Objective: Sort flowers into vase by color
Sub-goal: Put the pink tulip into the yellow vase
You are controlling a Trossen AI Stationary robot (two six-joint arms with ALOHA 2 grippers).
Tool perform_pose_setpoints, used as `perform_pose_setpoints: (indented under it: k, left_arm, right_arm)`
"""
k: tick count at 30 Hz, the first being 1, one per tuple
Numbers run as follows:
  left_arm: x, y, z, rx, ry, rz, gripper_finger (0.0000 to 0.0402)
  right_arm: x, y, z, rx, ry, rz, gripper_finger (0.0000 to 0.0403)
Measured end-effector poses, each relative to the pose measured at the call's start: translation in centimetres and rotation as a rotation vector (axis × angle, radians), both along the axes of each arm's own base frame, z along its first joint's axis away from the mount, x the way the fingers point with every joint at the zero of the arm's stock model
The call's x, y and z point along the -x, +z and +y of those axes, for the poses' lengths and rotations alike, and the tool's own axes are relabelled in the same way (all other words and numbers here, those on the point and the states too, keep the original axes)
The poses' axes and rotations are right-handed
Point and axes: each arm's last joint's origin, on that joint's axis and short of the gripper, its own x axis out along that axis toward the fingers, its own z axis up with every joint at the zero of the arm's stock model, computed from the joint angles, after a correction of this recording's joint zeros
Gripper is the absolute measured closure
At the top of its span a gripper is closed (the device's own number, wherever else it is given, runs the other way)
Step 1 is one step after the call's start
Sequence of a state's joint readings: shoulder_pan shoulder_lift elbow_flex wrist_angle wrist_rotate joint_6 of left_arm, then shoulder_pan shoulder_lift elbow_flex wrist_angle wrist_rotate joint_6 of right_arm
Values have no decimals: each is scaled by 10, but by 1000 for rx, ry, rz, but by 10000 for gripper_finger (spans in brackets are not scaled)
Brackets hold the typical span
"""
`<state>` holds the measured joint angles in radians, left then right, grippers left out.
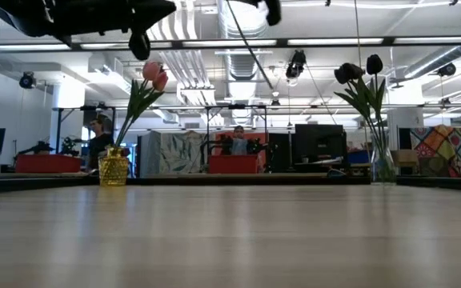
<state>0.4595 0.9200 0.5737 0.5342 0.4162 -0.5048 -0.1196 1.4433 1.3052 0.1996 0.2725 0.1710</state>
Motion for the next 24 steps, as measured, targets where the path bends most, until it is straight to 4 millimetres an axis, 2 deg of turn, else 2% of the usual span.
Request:
perform_pose_setpoints:
  k: [5,9,19,24]
  left_arm:
    - [-11,18,4,-25,-14,-27,401]
    - [-20,31,7,-54,-43,-43,391]
    - [-34,36,12,-51,-74,-29,327]
    - [-43,42,15,-57,-92,-28,315]
  right_arm:
    - [-25,9,-1,9,63,-20,394]
    - [-37,15,-2,12,73,-38,394]
    - [-39,22,-3,18,81,-70,394]
    - [-39,24,-3,21,81,-92,394]
